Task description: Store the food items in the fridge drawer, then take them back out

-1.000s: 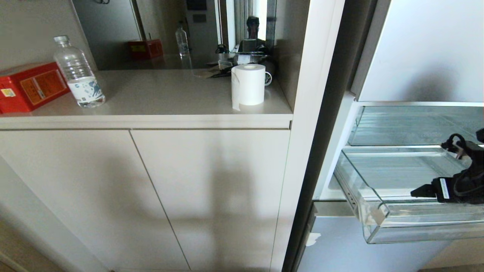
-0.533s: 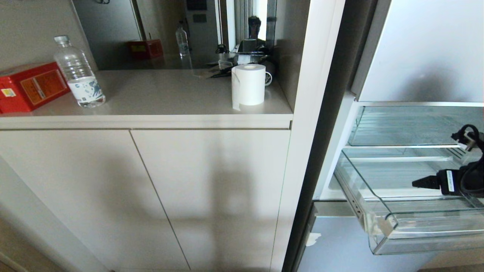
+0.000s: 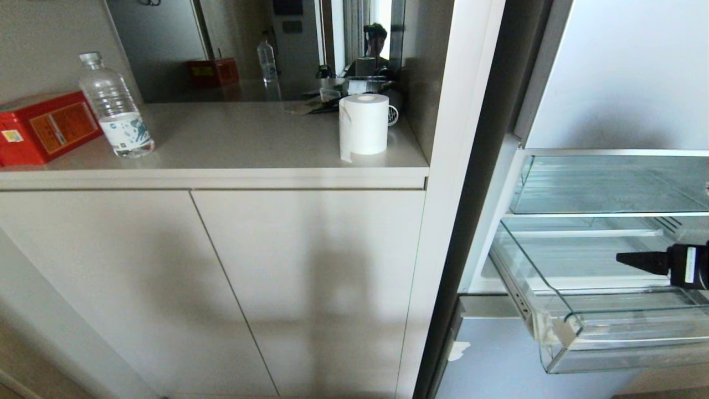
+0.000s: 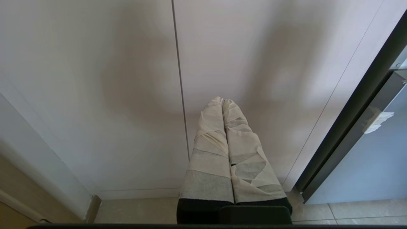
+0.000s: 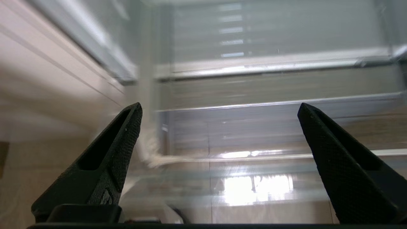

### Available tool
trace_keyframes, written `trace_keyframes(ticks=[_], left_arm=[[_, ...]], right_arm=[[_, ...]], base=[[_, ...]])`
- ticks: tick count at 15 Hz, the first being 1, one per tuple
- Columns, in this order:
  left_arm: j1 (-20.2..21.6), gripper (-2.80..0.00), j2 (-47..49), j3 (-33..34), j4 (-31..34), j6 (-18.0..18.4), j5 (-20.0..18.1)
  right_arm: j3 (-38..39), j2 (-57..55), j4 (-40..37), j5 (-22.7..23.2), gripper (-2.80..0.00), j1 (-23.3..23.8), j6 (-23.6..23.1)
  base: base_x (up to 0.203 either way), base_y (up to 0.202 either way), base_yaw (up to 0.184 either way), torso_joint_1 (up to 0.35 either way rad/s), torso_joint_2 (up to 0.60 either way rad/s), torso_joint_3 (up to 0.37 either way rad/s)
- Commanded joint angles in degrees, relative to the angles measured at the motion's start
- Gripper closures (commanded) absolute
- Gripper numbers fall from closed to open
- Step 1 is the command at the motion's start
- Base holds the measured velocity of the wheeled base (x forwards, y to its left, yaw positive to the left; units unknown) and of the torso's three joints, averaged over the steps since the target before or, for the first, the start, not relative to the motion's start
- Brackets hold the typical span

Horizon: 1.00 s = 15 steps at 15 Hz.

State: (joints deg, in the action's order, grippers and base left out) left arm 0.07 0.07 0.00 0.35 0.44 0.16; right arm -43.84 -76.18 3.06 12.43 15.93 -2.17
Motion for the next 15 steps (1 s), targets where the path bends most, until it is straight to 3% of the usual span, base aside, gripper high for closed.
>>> trace_keyframes(ticks=[1, 2, 10, 12, 15], left_arm=[[0.01, 0.00, 0.01, 0.00, 0.01, 0.00, 0.09], [0.01, 0.00, 0.01, 0.00, 0.01, 0.00, 0.02], [0.01, 0.00, 0.01, 0.00, 0.01, 0.00, 0.02], [0.01, 0.00, 0.01, 0.00, 0.01, 0.00, 0.02], [0.01, 0.00, 0.01, 0.00, 0.01, 0.00, 0.02]], right_arm=[[4.68, 15.60, 0.09, 0.85, -2.80, 0.01, 0.47], [6.80, 20.70, 0.08, 1.18, 0.00, 0.00, 0.75], [26.44, 54.23, -0.30, 5.46, 0.00, -1.62, 2.00], [30.04, 56.44, -0.04, 3.76, 0.00, -7.07, 1.97], [38.19, 62.29, 0.07, -3.86, 0.00, -15.17, -2.31]], base=[[0.000, 0.000, 0.000, 0.000, 0.00, 0.000], [0.000, 0.000, 0.000, 0.000, 0.00, 0.000], [0.000, 0.000, 0.000, 0.000, 0.00, 0.000], [0.000, 0.000, 0.000, 0.000, 0.00, 0.000], [0.000, 0.000, 0.000, 0.000, 0.00, 0.000]])
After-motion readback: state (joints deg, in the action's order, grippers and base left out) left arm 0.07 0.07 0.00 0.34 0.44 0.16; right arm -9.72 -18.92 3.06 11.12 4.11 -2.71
